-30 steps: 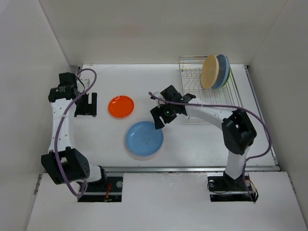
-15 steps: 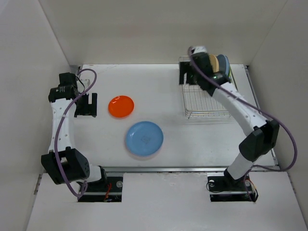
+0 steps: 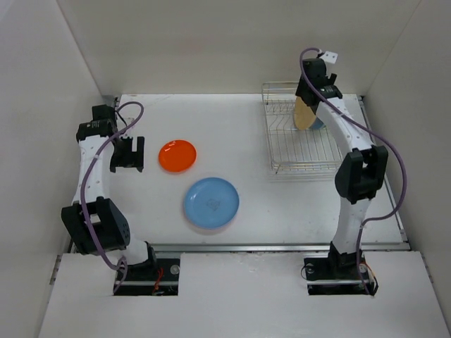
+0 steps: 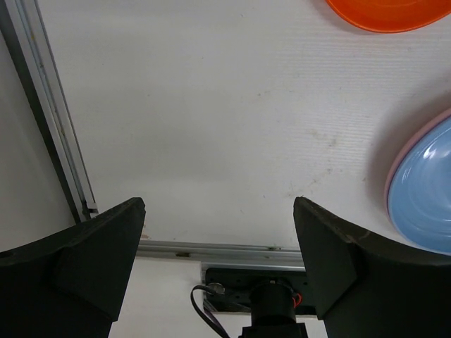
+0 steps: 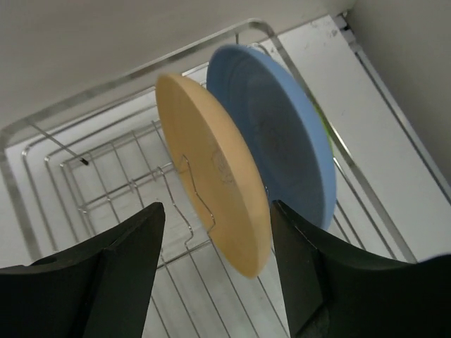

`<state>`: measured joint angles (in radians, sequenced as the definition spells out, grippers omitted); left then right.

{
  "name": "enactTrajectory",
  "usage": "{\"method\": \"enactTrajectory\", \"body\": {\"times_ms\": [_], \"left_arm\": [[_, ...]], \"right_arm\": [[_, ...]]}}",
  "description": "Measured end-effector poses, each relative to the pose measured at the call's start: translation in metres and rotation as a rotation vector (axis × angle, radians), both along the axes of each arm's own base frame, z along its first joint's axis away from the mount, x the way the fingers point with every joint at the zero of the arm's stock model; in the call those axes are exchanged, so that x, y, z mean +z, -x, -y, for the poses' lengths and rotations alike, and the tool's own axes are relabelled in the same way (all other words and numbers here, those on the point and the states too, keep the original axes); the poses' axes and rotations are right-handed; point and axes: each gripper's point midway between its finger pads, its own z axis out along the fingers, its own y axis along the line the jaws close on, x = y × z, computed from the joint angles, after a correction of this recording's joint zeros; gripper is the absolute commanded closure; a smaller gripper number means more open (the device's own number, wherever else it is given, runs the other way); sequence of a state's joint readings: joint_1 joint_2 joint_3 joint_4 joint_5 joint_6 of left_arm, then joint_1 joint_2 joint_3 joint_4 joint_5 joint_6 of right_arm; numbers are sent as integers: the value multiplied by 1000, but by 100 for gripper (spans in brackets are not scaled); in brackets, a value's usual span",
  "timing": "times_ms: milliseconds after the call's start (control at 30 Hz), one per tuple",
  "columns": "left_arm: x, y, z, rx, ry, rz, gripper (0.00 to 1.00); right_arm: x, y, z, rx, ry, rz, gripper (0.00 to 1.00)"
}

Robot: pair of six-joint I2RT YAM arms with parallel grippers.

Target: Unload the plates from the dish rack

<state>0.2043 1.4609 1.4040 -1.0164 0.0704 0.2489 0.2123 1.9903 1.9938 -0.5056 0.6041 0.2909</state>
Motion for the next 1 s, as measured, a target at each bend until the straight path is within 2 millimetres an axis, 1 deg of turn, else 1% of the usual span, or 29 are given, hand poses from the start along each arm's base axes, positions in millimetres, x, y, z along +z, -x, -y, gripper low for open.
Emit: {"method": "enactTrajectory", "body": {"times_ms": [67, 100, 133, 200, 300, 333, 400, 433, 467, 533, 567, 633, 700, 733, 767, 833, 900, 933, 1000], "left_arm": [[-5, -3, -1, 3, 3, -16, 16], [-7, -5, -1, 5, 4, -23, 16], [-9, -7, -2, 8, 6, -29, 16], [-13, -9, -2, 13, 10, -43, 16], [-17, -11, -2, 18, 13, -52, 16], [-18, -12, -2, 18, 14, -53, 16], [-18, -12, 0, 17, 15, -53, 16], [-17, -12, 0, 16, 15, -52, 16], [-17, -13, 1, 14, 14, -50, 15], [-15, -15, 3, 9, 14, -45, 15], [-15, -15, 4, 6, 14, -42, 15], [-14, -16, 6, 0, 14, -40, 15], [-14, -17, 8, -5, 14, -39, 15], [-13, -17, 8, -6, 14, -39, 15], [-13, -17, 8, -6, 14, -39, 15], [-12, -15, 9, -7, 16, -39, 15], [-9, -13, 10, -12, 20, -35, 15], [-7, -12, 11, -15, 22, -31, 15], [-1, -9, 12, -23, 22, -16, 15]], "right_arm": [[-30, -8, 1, -2, 9, -54, 36], [-42, -11, 2, -5, 13, -77, 39], [-51, -12, 4, -9, 24, -95, 41], [-60, -13, 9, -26, 36, -111, 48], [-63, -14, 14, -40, 40, -112, 57], [-64, -14, 15, -46, 42, -108, 66], [-68, -13, 20, -59, 56, -114, 77], [-70, -11, 23, -69, 71, -123, 87], [-73, -8, 29, -77, 98, -142, 91], [-79, -2, 39, -97, 137, -173, 95], [-77, -1, 40, -97, 147, -175, 98], [-71, 3, 38, -97, 165, -174, 100], [-61, 10, 38, -104, 190, -169, 100], [-52, 15, 39, -111, 203, -159, 100], [-40, 20, 40, -119, 217, -145, 100], [-8, 31, 40, -132, 245, -103, 100], [34, 47, 35, -139, 251, -27, 100], [58, 55, 29, -127, 250, 22, 100], [109, 78, 11, -94, 231, 134, 100]]}}
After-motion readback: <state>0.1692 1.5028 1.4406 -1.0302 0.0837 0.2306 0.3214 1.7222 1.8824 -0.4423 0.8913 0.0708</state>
